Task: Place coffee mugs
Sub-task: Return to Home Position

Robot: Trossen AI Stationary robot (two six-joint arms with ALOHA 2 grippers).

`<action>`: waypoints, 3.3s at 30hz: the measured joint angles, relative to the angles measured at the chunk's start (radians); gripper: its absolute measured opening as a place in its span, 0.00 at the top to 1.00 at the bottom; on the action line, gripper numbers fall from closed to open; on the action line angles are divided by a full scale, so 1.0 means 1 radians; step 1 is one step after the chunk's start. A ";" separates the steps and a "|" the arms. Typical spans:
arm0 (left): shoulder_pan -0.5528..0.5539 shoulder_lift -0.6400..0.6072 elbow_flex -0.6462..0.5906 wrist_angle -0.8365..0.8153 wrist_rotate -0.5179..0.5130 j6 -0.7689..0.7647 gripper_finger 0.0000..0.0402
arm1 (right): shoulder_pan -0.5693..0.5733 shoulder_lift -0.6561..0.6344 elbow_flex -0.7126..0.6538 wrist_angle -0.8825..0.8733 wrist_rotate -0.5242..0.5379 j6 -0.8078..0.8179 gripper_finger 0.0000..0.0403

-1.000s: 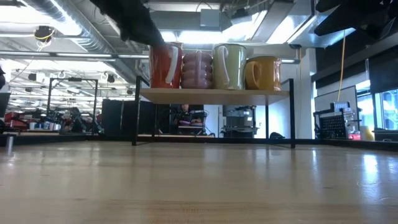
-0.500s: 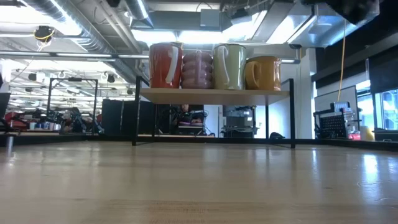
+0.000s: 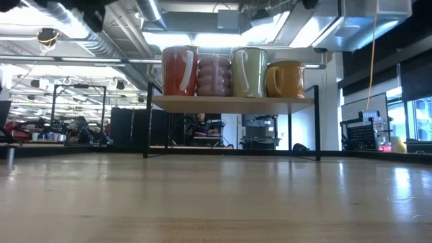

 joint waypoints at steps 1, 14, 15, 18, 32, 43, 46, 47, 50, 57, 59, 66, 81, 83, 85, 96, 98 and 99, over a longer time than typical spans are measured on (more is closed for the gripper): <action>0.007 -0.018 -0.014 -0.001 -0.004 0.013 0.99 | -0.007 -0.022 -0.015 0.009 0.000 -0.008 0.97; 0.107 -0.179 -0.118 -0.024 0.059 0.019 0.98 | -0.031 -0.384 -0.373 0.174 0.071 0.019 0.98; 0.107 -0.179 -0.118 -0.023 0.056 0.018 0.97 | -0.031 -0.398 -0.379 0.163 0.071 0.032 0.98; 0.107 -0.179 -0.118 -0.023 0.061 0.019 0.96 | -0.031 -0.417 -0.385 0.146 0.053 0.065 0.98; 0.280 -0.230 -0.196 -0.111 0.244 0.042 0.96 | -0.033 -0.592 -0.663 0.382 -0.016 -0.059 0.98; 0.426 -0.348 -0.247 -0.107 0.373 0.072 0.96 | -0.159 -0.913 -0.756 0.189 -0.081 -0.086 0.98; 0.458 -0.363 -0.263 -0.107 0.406 0.068 0.96 | -0.216 -0.995 -0.756 0.096 -0.082 -0.106 0.98; 0.468 -0.370 -0.271 -0.108 0.413 0.065 0.96 | -0.234 -1.030 -0.756 0.065 -0.087 -0.113 0.98; 0.495 -0.385 -0.292 -0.106 0.440 0.044 0.96 | -0.286 -1.134 -0.756 -0.016 -0.143 -0.131 0.98; 0.523 -0.419 -0.301 -0.103 0.506 0.038 0.96 | -0.348 -1.264 -0.761 -0.080 -0.216 -0.161 0.98; 0.526 -0.433 -0.302 -0.103 0.518 0.039 0.96 | -0.353 -1.261 -0.763 -0.089 -0.217 -0.160 0.98; 0.527 -0.496 -0.380 -0.022 0.536 0.035 0.96 | -0.353 -1.265 -0.860 0.014 -0.216 -0.128 0.98; 0.527 -0.592 -0.419 -0.141 0.549 0.006 0.96 | -0.351 -1.264 -0.907 -0.030 -0.209 -0.100 0.98; 0.527 -0.593 -0.419 -0.139 0.554 0.010 0.96 | -0.351 -1.264 -0.907 -0.034 -0.210 -0.101 0.98; 0.527 -0.592 -0.419 -0.140 0.553 0.016 0.96 | -0.351 -1.264 -0.907 -0.037 -0.216 -0.109 0.98; 0.527 -0.592 -0.419 -0.144 0.525 0.003 0.96 | -0.351 -1.261 -0.907 -0.041 -0.228 -0.109 0.98; 0.527 -0.592 -0.420 -0.144 0.525 0.003 0.96 | -0.351 -1.261 -0.907 -0.041 -0.228 -0.108 0.98; 0.527 -0.592 -0.419 -0.144 0.525 0.003 0.96 | -0.351 -1.261 -0.907 -0.041 -0.228 -0.108 0.98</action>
